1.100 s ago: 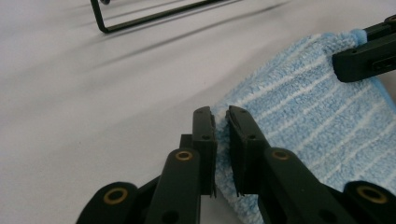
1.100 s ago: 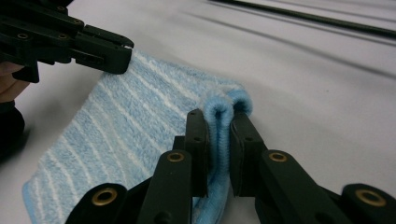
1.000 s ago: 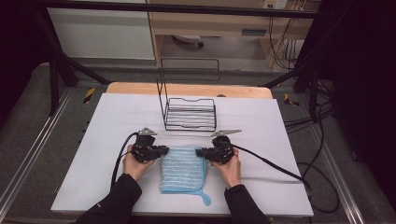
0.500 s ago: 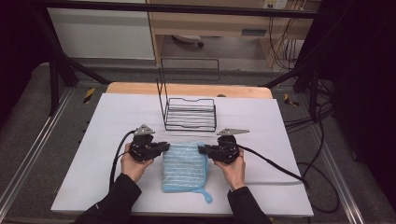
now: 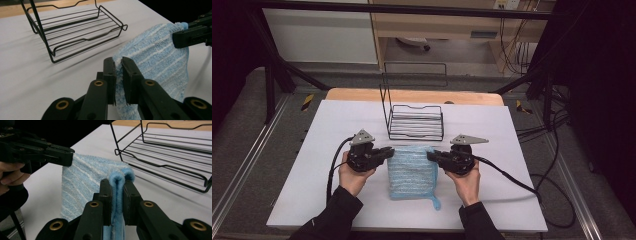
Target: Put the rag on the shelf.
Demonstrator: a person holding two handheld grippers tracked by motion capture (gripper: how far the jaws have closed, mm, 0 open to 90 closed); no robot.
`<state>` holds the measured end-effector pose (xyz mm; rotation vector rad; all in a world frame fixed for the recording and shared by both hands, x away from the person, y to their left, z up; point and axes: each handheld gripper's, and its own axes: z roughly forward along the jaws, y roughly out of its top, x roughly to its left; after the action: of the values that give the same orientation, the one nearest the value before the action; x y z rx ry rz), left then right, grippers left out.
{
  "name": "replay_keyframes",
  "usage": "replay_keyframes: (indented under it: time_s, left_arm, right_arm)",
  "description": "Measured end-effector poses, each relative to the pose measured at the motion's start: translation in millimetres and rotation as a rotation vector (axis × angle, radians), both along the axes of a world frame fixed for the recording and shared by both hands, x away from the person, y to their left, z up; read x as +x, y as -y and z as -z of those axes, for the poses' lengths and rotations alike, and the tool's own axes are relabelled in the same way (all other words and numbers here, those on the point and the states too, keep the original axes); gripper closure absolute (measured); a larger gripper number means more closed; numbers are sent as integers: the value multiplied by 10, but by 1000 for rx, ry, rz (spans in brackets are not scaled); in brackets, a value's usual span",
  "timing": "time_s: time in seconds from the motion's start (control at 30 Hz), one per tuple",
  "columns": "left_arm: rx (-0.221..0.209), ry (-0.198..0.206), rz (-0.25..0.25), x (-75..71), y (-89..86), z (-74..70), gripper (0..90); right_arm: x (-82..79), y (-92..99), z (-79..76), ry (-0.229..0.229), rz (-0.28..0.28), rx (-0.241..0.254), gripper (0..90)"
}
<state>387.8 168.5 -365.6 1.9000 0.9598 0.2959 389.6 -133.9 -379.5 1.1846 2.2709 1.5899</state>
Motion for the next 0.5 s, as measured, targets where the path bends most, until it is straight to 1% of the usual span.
replay_keyframes:
  time_s: [0.33, 0.5]
  left_arm:
    - [-34, 52, 0, -65, -10, -169, 813]
    - [-46, 87, -2, -85, -14, -278, 813]
  right_arm:
    - [-85, 22, -188, 69, 9, 35, 805]
    - [-105, 26, -278, 108, 12, 44, 805]
